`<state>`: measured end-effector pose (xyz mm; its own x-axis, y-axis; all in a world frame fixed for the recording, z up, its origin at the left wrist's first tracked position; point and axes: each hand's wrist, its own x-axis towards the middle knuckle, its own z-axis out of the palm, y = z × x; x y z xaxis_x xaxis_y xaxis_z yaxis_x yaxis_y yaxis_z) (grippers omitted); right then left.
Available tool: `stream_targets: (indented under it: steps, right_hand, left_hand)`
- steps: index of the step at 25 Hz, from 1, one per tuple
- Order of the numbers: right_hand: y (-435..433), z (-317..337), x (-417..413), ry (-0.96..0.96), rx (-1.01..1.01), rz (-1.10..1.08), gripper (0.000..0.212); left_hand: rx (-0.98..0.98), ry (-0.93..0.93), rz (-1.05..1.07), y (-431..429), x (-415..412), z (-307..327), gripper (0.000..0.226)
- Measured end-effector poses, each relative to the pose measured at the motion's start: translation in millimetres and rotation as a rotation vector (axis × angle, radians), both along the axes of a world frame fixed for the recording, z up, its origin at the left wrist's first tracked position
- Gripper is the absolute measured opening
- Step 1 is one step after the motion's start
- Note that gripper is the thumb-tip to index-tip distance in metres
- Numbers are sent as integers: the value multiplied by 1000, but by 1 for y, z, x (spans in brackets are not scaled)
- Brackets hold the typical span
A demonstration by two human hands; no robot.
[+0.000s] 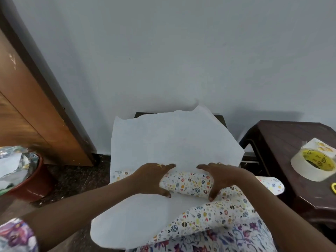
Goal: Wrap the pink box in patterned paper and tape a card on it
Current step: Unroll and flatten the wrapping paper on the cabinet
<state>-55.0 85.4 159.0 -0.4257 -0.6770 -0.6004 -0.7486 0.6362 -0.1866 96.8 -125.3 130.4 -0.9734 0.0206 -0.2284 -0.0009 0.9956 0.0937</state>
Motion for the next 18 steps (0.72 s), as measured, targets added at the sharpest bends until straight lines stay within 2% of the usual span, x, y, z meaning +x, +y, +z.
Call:
stream_targets:
  steps: [2, 4, 7, 9, 12, 13, 16, 18]
  right_hand:
    - [-1, -9, 2, 91, 39, 101, 100]
    - [1, -13, 5, 328, -20, 213, 82]
    - [11, -18, 9, 647, -332, 353, 58]
    - [23, -22, 11, 790, -476, 421, 63]
    - [39, -18, 20, 637, -326, 439, 88]
    - [42, -16, 22, 629, -280, 435, 90]
    - [49, -25, 19, 607, -270, 424, 80]
    - [55, -33, 14, 738, -307, 450, 75]
  left_hand:
    - [-48, 24, 9, 5, -4, -3, 79]
    - [-111, 66, 54, 7, -6, -2, 65]
    - [-126, 32, 185, 12, -4, 7, 54]
    - [-132, 1, 213, 22, 2, 15, 53]
    - [-88, -2, 195, 37, 16, 17, 67]
    - [-78, -1, 183, 40, 20, 15, 72]
    - [-121, 14, 158, 48, 30, 4, 66]
    - [-141, 20, 174, 46, 31, 4, 53]
